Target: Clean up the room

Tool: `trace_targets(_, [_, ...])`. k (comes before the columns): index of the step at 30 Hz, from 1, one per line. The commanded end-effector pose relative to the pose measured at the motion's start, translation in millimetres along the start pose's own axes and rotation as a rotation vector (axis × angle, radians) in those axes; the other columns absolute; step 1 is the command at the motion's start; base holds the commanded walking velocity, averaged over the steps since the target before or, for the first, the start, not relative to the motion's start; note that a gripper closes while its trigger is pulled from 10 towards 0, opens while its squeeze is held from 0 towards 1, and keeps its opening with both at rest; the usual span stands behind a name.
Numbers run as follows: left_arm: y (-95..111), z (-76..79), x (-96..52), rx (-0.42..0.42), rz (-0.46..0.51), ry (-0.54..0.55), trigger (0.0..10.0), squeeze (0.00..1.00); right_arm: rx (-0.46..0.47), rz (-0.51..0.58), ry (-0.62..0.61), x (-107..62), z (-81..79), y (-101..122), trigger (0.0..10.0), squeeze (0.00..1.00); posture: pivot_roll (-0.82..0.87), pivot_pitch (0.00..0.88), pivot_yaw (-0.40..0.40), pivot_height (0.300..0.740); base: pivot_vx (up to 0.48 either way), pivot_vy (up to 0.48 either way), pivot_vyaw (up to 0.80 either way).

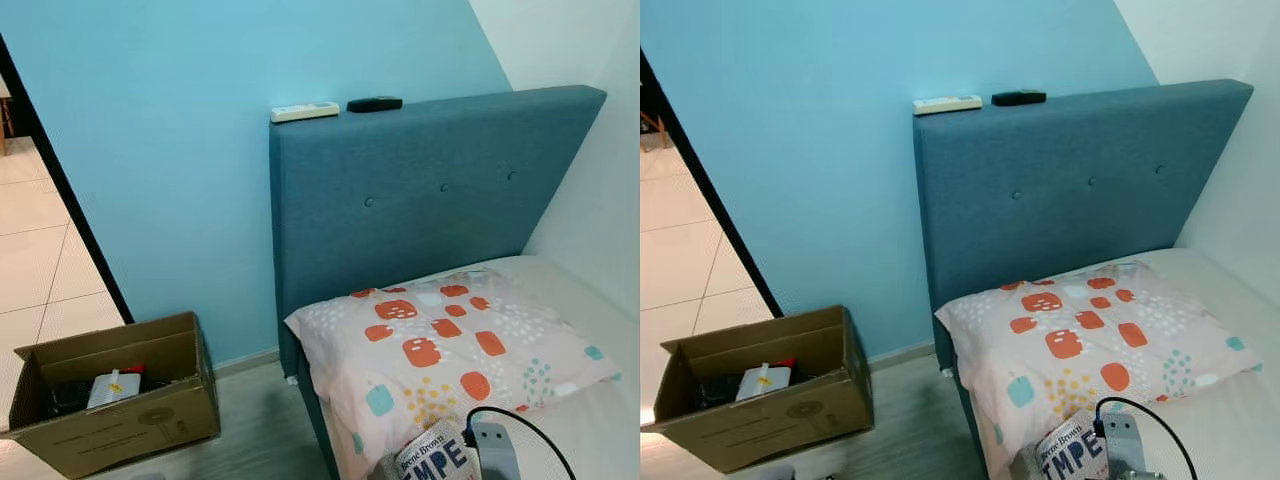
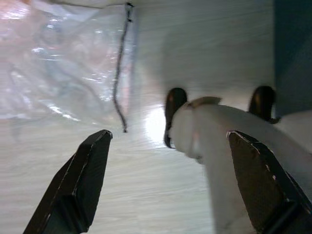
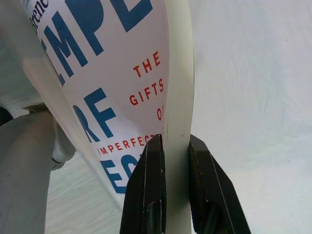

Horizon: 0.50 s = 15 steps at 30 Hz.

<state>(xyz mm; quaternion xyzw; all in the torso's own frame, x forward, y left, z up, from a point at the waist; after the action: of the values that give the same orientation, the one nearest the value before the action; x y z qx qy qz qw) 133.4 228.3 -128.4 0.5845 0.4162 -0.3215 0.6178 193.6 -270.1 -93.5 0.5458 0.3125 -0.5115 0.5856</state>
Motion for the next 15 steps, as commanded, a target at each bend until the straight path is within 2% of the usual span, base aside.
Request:
trace_targets(1, [-0.3,-2.4,-0.5,0.012,0.001,0.002,10.0,0.0,-0.049,0.006,-0.033,0.4,3.0,-1.1,10.0,0.0,-0.02,0.036,-0.023,0.74,0.0,0.0,0.0])
trace_targets(2, [0.6,-1.7,-0.2,0.013,0.003,0.002,10.0,0.0,-0.094,0.016,-0.055,0.2,5.5,0.7,10.0,0.0,-0.01,0.036,-0.022,0.74,0.0,0.0,0.0])
trace_targets(4, [1.4,-1.0,0.0,0.013,0.005,0.002,10.0,0.0,-0.127,0.023,-0.071,0.0,7.3,1.9,10.0,0.0,-0.01,0.036,-0.022,0.74,0.0,0.0,0.0])
trace_targets(6, [1.4,-1.0,0.0,0.013,0.005,0.002,10.0,0.0,-0.127,0.023,-0.071,0.0,7.3,1.9,10.0,0.0,-0.01,0.036,-0.022,0.74,0.0,0.0,0.0])
trace_targets(7, [2.1,-0.3,0.2,0.013,0.007,0.001,10.0,0.0,-0.151,0.034,-0.085,-0.3,9.1,4.0,10.0,0.57,-0.01,0.037,-0.021,0.74,0.0,0.0,0.0])
trace_targets(8, [2.9,0.9,0.5,0.013,0.009,0.0,10.0,0.0,-0.157,0.043,-0.097,-0.6,11.3,6.2,10.0,0.95,-0.01,0.038,-0.021,0.74,0.0,0.0,0.0])
trace_targets(9, [2.9,0.9,0.5,0.013,0.009,0.0,10.0,0.0,-0.157,0.043,-0.097,-0.6,11.3,6.2,10.0,0.95,-0.01,0.038,-0.021,0.74,0.0,0.0,0.0])
trace_targets(10, [3.4,2.5,0.8,0.013,0.01,-0.002,10.0,0.0,-0.157,0.048,-0.102,-0.9,12.5,7.5,10.0,1.0,-0.02,0.039,-0.02,0.74,0.0,0.0,0.0])
trace_targets(15, [4.5,6.6,1.5,0.013,0.011,-0.008,10.0,0.0,-0.154,0.045,-0.121,-1.1,16.5,7.1,10.0,1.0,-0.02,0.037,-0.021,0.74,0.0,0.0,0.0])
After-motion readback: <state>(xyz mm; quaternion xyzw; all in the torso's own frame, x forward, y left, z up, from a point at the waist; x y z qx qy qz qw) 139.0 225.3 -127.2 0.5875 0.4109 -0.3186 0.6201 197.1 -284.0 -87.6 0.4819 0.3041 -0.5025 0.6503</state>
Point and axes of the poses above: a point about 5 cm out from each wrist's last joint towards the gripper, its own x axis pointing out of the wrist towards the gripper, its own y axis along the axis of the wrist's last joint, z = x × y, the point moved 3 cm from there along x, pointing out of the wrist towards the gripper, and after that the axes turned 2 degrees about x, right-handed, at the moved point
